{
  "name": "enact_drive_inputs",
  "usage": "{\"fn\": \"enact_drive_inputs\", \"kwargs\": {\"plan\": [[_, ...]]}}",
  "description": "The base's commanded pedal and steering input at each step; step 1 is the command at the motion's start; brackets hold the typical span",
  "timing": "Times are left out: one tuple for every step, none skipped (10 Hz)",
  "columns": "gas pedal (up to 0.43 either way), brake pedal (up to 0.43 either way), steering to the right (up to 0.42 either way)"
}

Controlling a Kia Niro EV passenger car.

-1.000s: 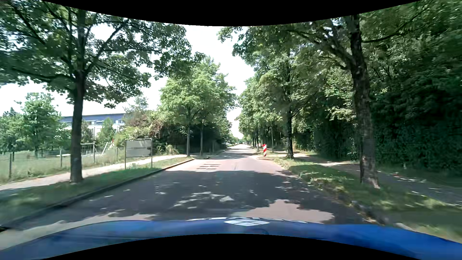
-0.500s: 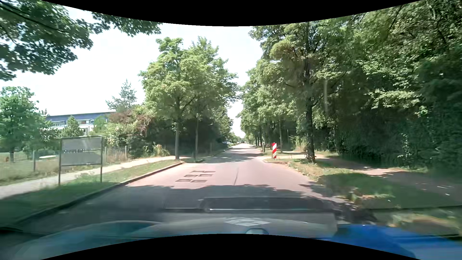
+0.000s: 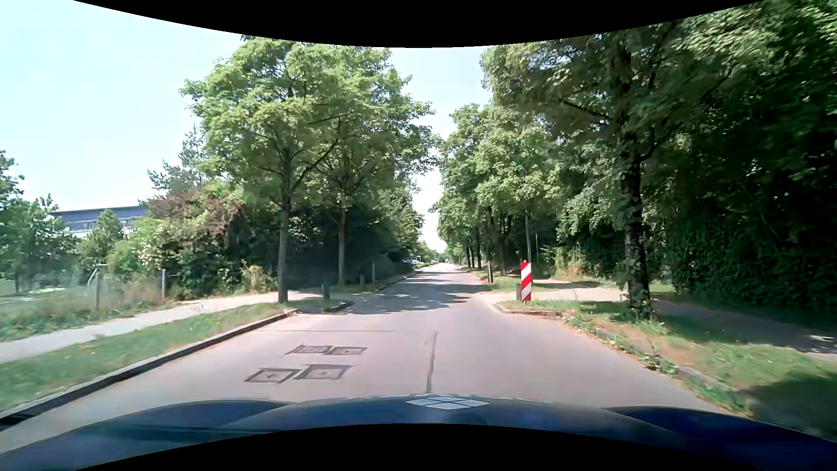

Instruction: Follow the waypoints while adhering to traffic rules and regulations

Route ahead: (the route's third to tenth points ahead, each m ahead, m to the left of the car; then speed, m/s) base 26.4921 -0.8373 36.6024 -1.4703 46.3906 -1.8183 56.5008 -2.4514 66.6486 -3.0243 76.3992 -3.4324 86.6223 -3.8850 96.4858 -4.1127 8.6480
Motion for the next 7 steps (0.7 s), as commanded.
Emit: {"fn": "enact_drive_inputs", "kwargs": {"plan": [[0.028, 0.000, -0.003], [0.028, 0.000, 0.000], [0.000, 0.000, 0.000], [0.000, 0.000, 0.003], [0.000, 0.000, 0.008], [0.000, 0.000, 0.011], [0.000, 0.000, 0.016]]}}
